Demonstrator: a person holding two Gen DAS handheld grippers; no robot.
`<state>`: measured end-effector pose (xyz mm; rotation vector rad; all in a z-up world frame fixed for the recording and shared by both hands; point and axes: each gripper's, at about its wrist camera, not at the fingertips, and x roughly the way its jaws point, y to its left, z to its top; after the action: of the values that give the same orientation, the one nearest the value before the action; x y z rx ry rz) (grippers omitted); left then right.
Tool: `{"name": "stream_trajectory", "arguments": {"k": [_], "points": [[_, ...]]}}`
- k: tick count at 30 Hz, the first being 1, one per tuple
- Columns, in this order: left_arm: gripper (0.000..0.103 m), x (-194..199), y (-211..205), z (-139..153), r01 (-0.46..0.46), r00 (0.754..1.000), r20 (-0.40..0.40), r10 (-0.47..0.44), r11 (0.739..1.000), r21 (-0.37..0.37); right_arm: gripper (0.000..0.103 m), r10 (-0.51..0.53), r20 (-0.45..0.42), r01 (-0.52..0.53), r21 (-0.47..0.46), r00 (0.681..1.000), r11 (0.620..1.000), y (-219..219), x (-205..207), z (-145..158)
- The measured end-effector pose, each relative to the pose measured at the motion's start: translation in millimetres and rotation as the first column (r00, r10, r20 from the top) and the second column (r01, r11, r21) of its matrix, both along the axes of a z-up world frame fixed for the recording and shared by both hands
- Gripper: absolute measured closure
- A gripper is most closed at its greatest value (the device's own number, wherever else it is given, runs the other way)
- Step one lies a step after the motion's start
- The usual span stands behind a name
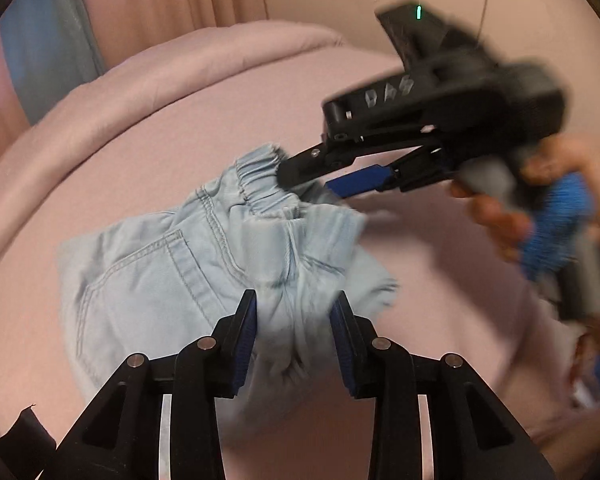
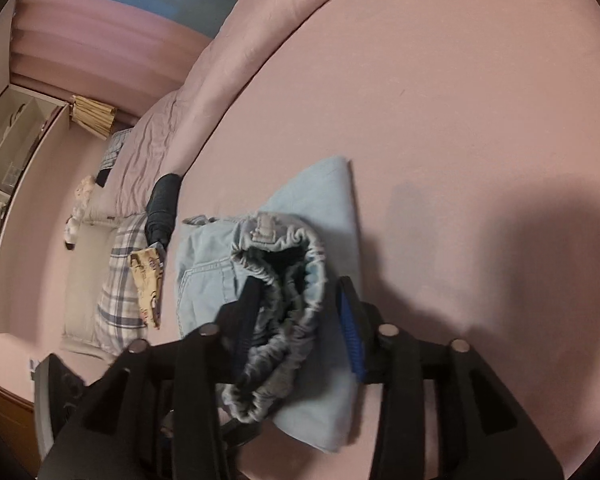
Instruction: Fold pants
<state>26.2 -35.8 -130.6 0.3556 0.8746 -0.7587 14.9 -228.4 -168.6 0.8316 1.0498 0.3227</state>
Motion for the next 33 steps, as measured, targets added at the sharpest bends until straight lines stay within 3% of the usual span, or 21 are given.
{"name": "stream_trajectory", "arguments": {"k": [1, 2, 5, 8, 10, 14, 15, 17, 19, 20, 22, 25, 26, 28, 33], "points": [[0.069, -7.9, 11.3, 5.8, -0.002, 1.000, -0.030, 0.000, 0.998, -0.058, 0.051, -0.016, 0.006, 0.016, -0.041, 1.000, 0.999, -3.6, -2.5, 6.5], [0.069, -6.7, 33.1, 18.6, -0.021, 0.997, -0.079, 0.008, 0.986, -0.168, 0.051, -0.029, 0.018, 0.030, -0.078, 0.999, 0.996, -7.7, -5.0, 13.5], [0.069, 1.9, 70.5, 29.9, -0.143, 0.988, -0.089, 0.123, 0.955, -0.260, 0.051, -0.045, 0.122, 0.069, -0.200, 0.991, 0.977, -15.6, -15.3, 48.4], [0.069, 24.7, 105.0, 19.9, -0.322, 0.947, -0.099, 0.307, 0.920, -0.222, 0.060, 0.026, 0.206, 0.027, -0.250, 0.978, 0.968, -3.6, -16.6, 73.2], [0.069, 40.3, 117.8, 4.2, -0.398, 0.917, -0.133, 0.377, 0.894, -0.207, 0.074, 0.080, 0.218, -0.022, -0.259, 0.973, 0.966, 12.3, -11.3, 80.0], [0.069, 55.3, 126.0, -34.6, -0.472, 0.876, -0.173, 0.451, 0.874, -0.113, 0.078, 0.229, 0.182, -0.167, -0.305, 0.956, 0.938, 56.2, -3.3, 71.3], [0.069, 58.9, 127.3, -47.3, -0.480, 0.869, -0.190, 0.457, 0.872, -0.097, 0.079, 0.283, 0.154, -0.218, -0.341, 0.947, 0.914, 69.2, -5.5, 64.3], [0.068, 60.6, 128.6, -55.2, -0.466, 0.878, -0.187, 0.441, 0.877, -0.120, 0.079, 0.345, 0.085, -0.284, -0.406, 0.935, 0.869, 83.2, -14.2, 47.0], [0.068, 61.6, 128.3, -54.9, -0.460, 0.882, -0.178, 0.436, 0.879, -0.126, 0.082, 0.405, 0.044, -0.320, -0.540, 0.913, 0.778, 91.9, -28.9, 26.2], [0.068, 62.4, 129.5, -54.1, -0.456, 0.884, -0.176, 0.433, 0.882, -0.123, 0.081, 0.419, 0.066, -0.318, -0.546, 0.906, 0.775, 89.4, -35.3, 20.8], [0.068, 58.8, 127.6, -53.2, -0.450, 0.886, -0.175, 0.429, 0.886, -0.112, 0.082, 0.387, 0.108, -0.292, -0.483, 0.916, 0.826, 75.1, -37.3, 17.3], [0.067, 54.7, 129.6, -48.2, -0.462, 0.881, -0.163, 0.444, 0.882, -0.097, 0.078, 0.320, 0.067, -0.279, -0.344, 0.945, 0.897, 53.6, -23.6, 22.9], [0.062, 52.1, 129.8, -46.1, -0.465, 0.880, -0.155, 0.449, 0.880, -0.092, 0.076, 0.312, 0.071, -0.274, -0.324, 0.947, 0.905, 53.4, -20.5, 29.1], [0.054, 47.5, 129.6, -43.6, -0.476, 0.876, -0.135, 0.463, 0.875, -0.087, 0.063, 0.323, 0.109, -0.271, -0.337, 0.940, 0.902, 53.3, -15.0, 46.8], [0.053, 32.1, 147.4, -43.3, -0.508, 0.857, -0.164, 0.489, 0.854, -0.110, 0.056, 0.347, 0.167, -0.285, -0.311, 0.923, 0.907, 84.4, 13.3, 75.5]]}}
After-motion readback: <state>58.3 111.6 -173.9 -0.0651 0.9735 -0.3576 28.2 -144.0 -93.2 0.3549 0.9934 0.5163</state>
